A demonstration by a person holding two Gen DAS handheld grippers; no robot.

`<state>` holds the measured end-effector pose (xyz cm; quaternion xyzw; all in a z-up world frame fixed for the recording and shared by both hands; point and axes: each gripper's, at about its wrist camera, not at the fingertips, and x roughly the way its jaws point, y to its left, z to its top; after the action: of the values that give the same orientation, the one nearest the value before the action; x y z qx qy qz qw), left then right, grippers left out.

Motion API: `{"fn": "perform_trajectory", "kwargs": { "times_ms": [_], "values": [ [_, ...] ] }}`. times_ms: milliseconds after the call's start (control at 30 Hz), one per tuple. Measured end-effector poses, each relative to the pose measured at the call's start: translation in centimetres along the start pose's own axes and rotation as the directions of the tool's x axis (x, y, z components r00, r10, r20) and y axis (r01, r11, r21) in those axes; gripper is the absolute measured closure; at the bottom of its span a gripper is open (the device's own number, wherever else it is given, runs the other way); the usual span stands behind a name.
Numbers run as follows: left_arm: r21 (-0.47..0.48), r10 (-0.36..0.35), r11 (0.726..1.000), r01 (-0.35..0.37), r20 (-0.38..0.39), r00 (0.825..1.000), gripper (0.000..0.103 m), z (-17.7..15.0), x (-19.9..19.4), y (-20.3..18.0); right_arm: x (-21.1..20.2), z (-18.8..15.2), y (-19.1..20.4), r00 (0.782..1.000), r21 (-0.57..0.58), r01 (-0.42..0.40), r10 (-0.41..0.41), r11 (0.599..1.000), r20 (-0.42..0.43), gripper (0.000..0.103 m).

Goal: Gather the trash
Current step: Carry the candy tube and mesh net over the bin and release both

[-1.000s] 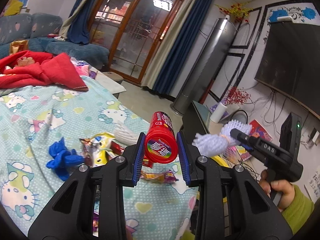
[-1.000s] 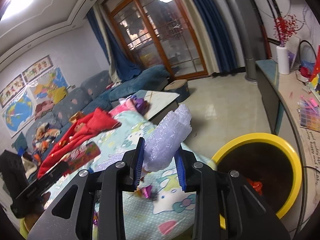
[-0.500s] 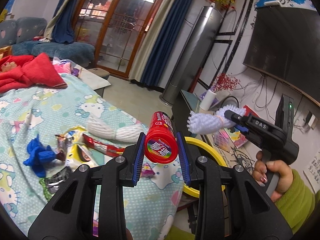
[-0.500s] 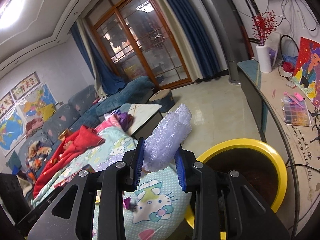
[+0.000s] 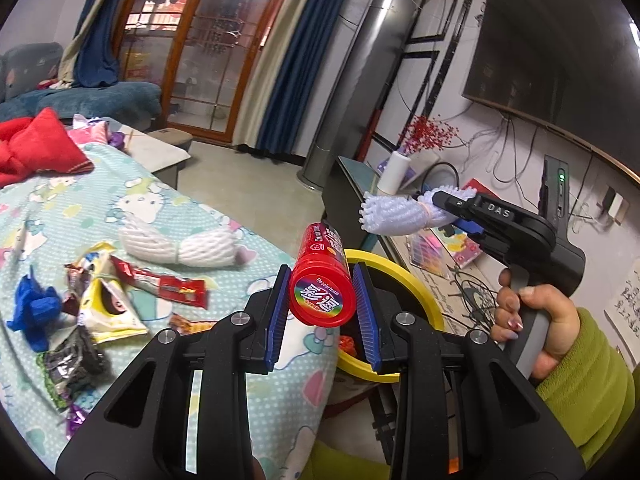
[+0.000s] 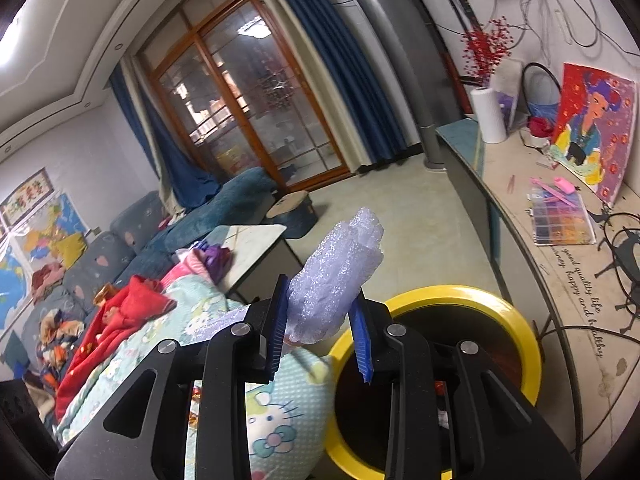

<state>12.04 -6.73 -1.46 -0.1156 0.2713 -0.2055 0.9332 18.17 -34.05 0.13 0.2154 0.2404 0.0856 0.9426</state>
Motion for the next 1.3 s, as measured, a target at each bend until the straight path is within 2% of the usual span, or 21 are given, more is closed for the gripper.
{"fn": "perform_trajectory", "kwargs": {
  "times_ms": [333,733,1300],
  "values": [
    [0.04,-0.041,0.998,0.043,-0.045,0.998,0.078,-0.8,2.1,-2.0,0.6,-0.1,-3.2,0.997,0.043,0.081,-0.081,0.996,0.01,0.075],
    [0.092,-0.086,0.991,0.098,-0.133,0.987,0.078,-2.5,5.0,-4.2,1.2,-0.6,-5.8,0.986,0.046,0.165,-0.166,0.985,0.024,0.075],
    [0.139,-0.131,0.975,0.172,-0.267,0.955,0.078,-5.0,9.5,-6.9,2.9,-1.7,-8.7,0.973,0.05,0.231,-0.231,0.972,-0.002,0.075]
  ]
}}
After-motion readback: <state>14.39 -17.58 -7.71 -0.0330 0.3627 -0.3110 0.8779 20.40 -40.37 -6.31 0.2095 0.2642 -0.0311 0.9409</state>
